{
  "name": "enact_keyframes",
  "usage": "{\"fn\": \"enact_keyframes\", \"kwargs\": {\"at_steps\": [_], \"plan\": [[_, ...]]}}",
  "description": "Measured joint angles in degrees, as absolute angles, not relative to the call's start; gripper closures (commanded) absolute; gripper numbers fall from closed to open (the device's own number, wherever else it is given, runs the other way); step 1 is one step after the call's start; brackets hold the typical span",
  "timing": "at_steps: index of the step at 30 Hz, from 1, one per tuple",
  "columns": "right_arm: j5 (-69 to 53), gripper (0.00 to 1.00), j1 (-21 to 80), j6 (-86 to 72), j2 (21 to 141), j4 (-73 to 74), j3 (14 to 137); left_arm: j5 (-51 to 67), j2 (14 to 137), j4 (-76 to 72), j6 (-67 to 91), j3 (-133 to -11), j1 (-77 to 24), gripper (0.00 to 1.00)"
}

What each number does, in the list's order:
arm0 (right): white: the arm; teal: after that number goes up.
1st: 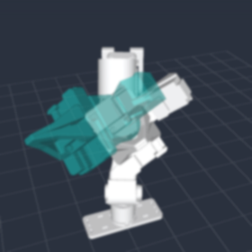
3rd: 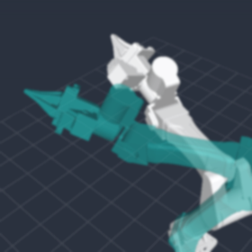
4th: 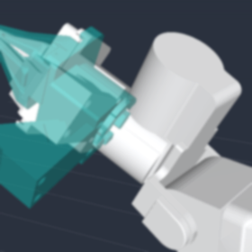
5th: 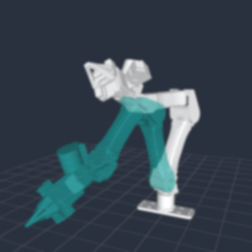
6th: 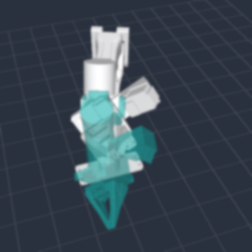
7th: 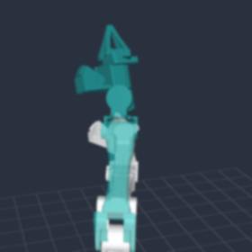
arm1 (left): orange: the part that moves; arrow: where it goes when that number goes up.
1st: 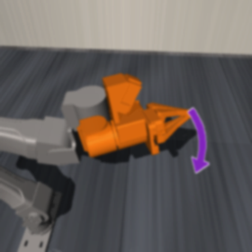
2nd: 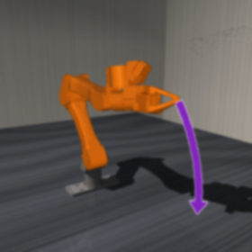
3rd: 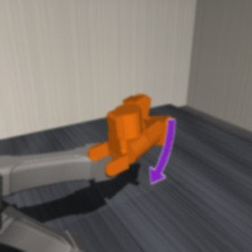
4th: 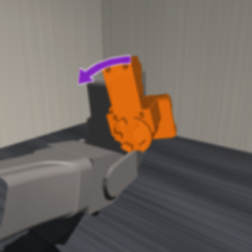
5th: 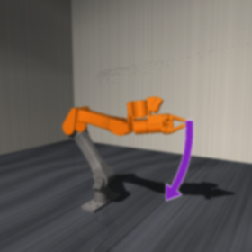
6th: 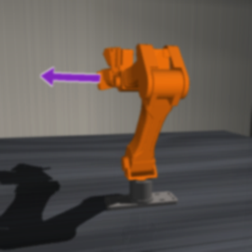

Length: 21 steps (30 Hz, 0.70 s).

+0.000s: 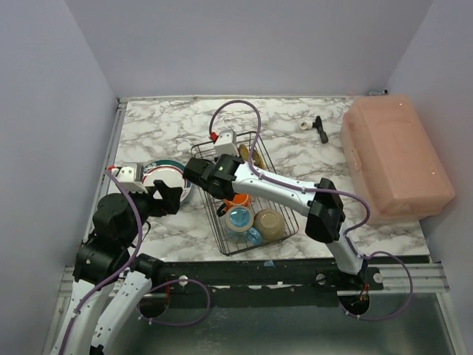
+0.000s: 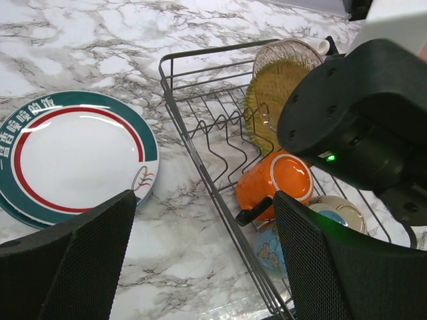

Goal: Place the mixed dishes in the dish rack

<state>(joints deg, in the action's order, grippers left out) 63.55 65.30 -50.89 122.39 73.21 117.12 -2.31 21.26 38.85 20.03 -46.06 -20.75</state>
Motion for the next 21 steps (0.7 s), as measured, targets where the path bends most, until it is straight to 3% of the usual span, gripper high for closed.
{"fn": "enact_keyframes", "kwargs": {"at_steps": [6, 10, 15, 17, 21], "plan": [[64.12, 0.94, 65.30, -49.58, 125.60, 72.86, 117.14, -2.52, 21.26, 38.83, 20.01, -46.04, -20.75, 0.16], [63.11, 0.80, 65.28, -47.70, 126.10, 70.30, 116.55, -2.72, 21.28, 38.83, 20.01, -46.04, -20.75, 0.16], [60.23, 0.50, 65.21, -44.93, 126.10, 65.58, 113.91, -3.09, 21.47, 38.83, 20.01, -46.04, -20.75, 0.16], [58.78, 0.43, 65.21, -43.62, 126.04, 63.81, 112.64, -3.16, 21.71, 38.83, 20.01, -46.04, -20.75, 0.16], [57.25, 0.42, 65.28, -41.80, 125.16, 60.99, 110.52, -3.33, 22.24, 38.83, 20.01, -46.04, -20.75, 0.16]]}}
